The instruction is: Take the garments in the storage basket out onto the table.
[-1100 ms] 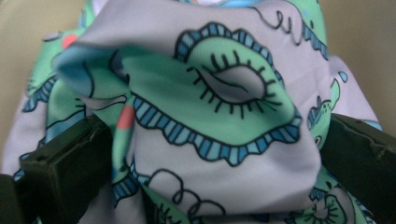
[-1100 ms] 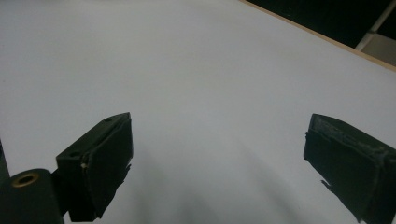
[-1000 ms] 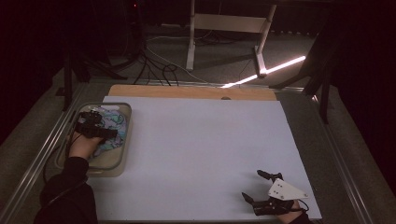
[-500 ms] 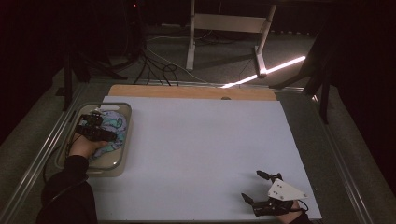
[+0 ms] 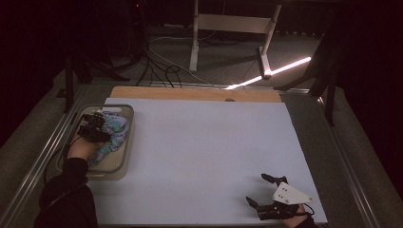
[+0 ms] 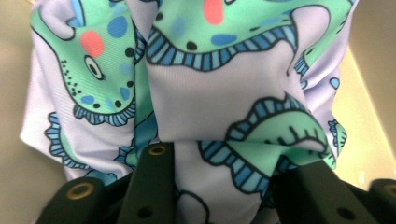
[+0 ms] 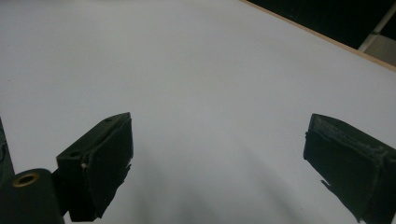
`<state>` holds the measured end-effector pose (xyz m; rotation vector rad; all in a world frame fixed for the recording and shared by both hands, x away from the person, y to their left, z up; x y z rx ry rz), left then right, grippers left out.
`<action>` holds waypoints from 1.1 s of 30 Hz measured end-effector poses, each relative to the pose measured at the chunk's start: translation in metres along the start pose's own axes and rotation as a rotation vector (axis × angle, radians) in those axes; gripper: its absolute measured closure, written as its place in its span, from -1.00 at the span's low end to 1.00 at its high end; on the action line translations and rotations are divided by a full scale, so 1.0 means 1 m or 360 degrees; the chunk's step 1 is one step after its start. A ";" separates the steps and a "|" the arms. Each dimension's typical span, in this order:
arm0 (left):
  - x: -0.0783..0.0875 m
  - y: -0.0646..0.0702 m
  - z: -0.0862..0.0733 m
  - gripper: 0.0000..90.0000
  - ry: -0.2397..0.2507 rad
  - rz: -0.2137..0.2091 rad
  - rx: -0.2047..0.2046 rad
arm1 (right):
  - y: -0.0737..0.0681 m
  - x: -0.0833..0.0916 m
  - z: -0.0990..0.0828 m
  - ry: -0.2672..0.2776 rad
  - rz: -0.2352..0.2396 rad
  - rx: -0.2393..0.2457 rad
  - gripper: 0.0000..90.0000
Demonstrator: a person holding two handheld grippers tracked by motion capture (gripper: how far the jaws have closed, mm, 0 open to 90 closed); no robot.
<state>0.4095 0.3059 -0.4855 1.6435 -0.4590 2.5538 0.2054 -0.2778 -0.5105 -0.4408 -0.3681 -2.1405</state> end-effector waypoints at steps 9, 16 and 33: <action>0.012 -0.001 -0.002 0.67 0.0045 -0.0011 -0.0038 | 0.001 0.002 0.000 0.0006 -0.0017 -0.0002 -0.81; 0.023 -0.005 -0.004 0.67 0.0124 -0.0024 -0.0051 | 0.001 0.002 0.001 0.0012 -0.0030 0.0002 -0.81; 0.057 -0.023 -0.016 0.67 0.0292 -0.0159 -0.0173 | 0.003 0.002 0.000 0.0025 -0.0049 -0.0011 -0.81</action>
Point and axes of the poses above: each handheld gripper's, and its own axes: x roughly backward along the jaws, z roughly out of its top, y roughly to its right, the point moved 1 cm from there along -x, roughly forward along the jaws, and after that the axes turned 6 degrees about z, right-handed, at the moved point
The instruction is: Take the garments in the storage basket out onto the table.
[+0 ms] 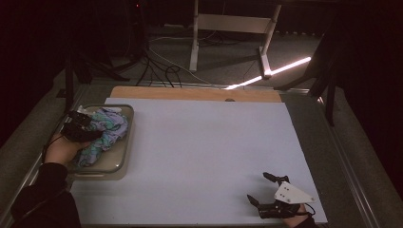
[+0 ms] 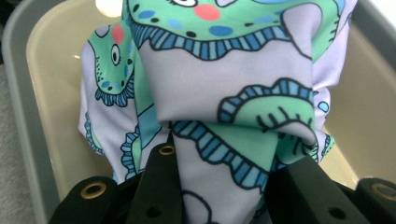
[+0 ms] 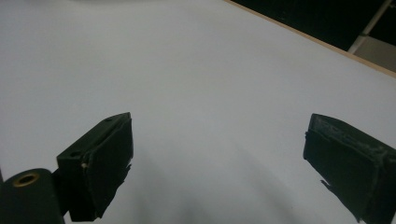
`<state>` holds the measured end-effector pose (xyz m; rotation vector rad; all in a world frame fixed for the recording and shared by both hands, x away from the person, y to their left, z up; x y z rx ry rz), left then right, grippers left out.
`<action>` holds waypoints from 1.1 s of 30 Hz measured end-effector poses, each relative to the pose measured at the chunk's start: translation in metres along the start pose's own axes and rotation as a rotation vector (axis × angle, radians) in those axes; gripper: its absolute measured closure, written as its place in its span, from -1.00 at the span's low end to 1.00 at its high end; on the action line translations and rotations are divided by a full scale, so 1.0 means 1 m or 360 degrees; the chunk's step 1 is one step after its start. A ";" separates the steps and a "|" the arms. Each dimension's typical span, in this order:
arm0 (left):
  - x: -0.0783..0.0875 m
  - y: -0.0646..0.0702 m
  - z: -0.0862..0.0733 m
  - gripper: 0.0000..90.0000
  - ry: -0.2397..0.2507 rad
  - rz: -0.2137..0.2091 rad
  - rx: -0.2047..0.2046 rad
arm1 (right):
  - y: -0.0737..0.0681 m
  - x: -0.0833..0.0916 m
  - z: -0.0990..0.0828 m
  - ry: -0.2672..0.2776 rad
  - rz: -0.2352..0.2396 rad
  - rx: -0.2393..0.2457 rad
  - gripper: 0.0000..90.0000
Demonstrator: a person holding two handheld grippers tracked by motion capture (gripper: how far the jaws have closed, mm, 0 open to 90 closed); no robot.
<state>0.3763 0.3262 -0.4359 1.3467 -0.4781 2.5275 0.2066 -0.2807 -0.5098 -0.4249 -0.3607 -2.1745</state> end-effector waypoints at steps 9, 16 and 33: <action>0.026 -0.012 -0.009 0.67 0.0132 -0.0043 -0.0108 | 0.001 0.001 -0.001 0.0010 -0.0021 0.0000 -0.81; 0.041 -0.016 -0.014 0.67 0.0259 -0.0106 -0.0219 | 0.001 0.001 0.000 0.0006 -0.0019 0.0002 -0.81; 0.079 -0.022 -0.014 0.67 0.0484 -0.0272 -0.0374 | 0.001 0.001 0.000 0.0012 -0.0020 0.0012 -0.81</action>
Point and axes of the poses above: each handheld gripper's, and its own axes: x roughly backward along the jaws, z roughly out of its top, y roughly to its right, the point moved 1 cm from there along -x, roughly forward along the jaws, and after that the axes turned 6 degrees about z, right-handed, at the moved point
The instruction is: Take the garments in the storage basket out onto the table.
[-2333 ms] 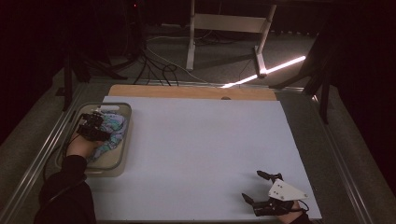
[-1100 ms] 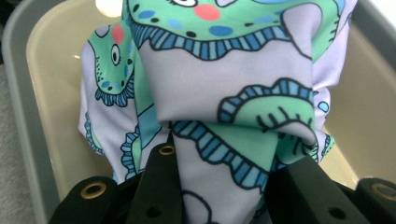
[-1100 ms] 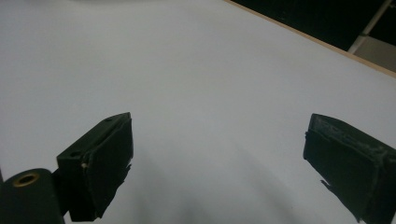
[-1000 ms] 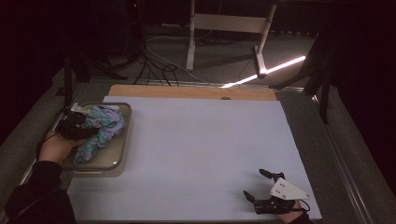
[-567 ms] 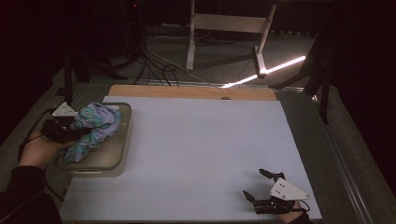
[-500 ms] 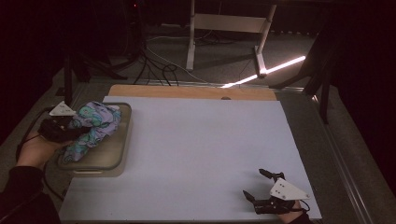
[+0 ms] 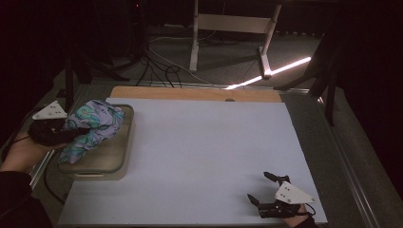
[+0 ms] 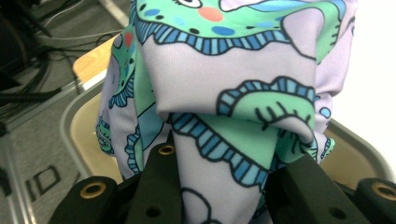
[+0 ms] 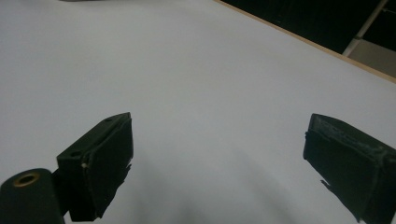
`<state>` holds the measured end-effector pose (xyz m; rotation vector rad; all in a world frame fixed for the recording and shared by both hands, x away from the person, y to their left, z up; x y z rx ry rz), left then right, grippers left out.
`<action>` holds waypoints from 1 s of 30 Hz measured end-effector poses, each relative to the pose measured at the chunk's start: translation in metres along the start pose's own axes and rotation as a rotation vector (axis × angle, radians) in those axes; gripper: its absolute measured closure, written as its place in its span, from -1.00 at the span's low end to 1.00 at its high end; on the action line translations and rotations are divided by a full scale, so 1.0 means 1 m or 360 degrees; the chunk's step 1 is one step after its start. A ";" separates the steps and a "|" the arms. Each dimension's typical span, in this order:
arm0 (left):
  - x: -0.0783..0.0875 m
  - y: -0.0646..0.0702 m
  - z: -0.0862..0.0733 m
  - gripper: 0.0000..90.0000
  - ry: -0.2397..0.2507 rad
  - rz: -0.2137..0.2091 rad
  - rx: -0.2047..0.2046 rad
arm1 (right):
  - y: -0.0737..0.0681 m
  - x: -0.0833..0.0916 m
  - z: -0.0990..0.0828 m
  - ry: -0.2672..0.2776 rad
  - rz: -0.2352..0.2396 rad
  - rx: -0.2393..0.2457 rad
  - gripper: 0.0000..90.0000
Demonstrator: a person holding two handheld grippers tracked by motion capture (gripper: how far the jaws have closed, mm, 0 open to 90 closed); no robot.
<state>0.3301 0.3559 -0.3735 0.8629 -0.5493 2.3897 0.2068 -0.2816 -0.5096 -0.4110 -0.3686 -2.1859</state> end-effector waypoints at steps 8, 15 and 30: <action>0.015 0.003 0.003 0.66 0.0075 -0.0091 -0.0065 | 0.000 0.000 0.000 -0.0003 0.0001 -0.0006 -0.81; 0.023 0.012 0.017 0.66 0.0146 -0.0161 -0.0148 | 0.000 0.000 0.000 0.0003 0.0004 -0.0001 -0.81; 0.020 0.043 0.053 0.66 0.0260 -0.0324 -0.0308 | 0.000 0.000 0.000 0.0009 0.0003 0.0000 -0.81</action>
Point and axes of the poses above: each handheld gripper's, and its own axes: x roughly backward along the jaws, z roughly out of its top, y roughly to its right, the point moved 1 cm from there along -x, roughly forward along the jaws, and after that the axes turned 6 degrees about z, right-handed, at the moved point
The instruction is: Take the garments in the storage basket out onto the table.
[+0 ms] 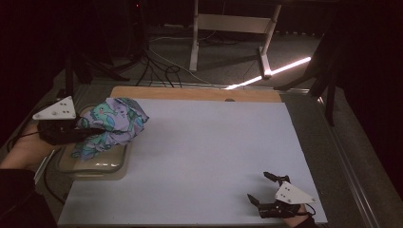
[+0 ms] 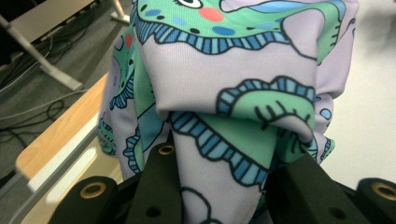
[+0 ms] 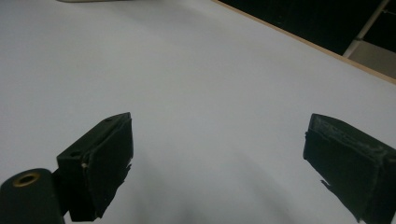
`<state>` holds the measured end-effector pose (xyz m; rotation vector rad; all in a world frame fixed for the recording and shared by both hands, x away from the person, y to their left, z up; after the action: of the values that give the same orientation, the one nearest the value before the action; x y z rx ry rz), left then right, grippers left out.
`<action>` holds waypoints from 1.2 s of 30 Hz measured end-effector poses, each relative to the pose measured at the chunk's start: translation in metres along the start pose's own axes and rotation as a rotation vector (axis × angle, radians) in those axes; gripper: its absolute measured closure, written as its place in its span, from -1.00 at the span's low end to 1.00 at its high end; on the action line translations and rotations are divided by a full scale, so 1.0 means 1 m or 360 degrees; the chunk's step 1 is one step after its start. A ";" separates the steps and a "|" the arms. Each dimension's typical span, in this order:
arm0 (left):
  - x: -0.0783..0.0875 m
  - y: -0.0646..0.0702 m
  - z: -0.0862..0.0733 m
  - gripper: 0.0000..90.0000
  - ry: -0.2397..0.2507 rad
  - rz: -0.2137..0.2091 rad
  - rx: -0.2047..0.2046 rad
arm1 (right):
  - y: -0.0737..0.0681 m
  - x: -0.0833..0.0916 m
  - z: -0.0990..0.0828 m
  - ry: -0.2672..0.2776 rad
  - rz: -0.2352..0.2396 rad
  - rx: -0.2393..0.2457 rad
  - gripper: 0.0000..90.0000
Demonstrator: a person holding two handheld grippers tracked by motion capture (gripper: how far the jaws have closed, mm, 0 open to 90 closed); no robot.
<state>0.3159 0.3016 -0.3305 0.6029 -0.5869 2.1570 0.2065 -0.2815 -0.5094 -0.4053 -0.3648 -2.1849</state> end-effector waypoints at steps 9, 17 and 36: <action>-0.021 0.012 0.024 0.66 0.0043 -0.0100 -0.0091 | 0.001 0.001 0.000 0.0009 -0.0001 0.0002 -0.81; -0.041 0.023 0.044 0.66 0.0063 -0.0167 -0.0151 | 0.000 0.002 0.000 0.0014 -0.0003 -0.0002 -0.81; -0.089 0.047 0.088 0.66 0.0081 -0.0290 -0.0244 | 0.001 0.002 0.000 0.0019 -0.0013 -0.0004 -0.81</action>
<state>0.3479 0.1716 -0.3250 0.4965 -0.6379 1.9316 0.2062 -0.2838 -0.5081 -0.3923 -0.3578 -2.1947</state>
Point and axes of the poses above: each handheld gripper's, and its own axes: x roughly backward along the jaws, z roughly out of its top, y roughly to its right, the point moved 1 cm from there along -x, roughly forward along the jaws, and after that the axes turned 6 degrees about z, right-handed, at the moved point
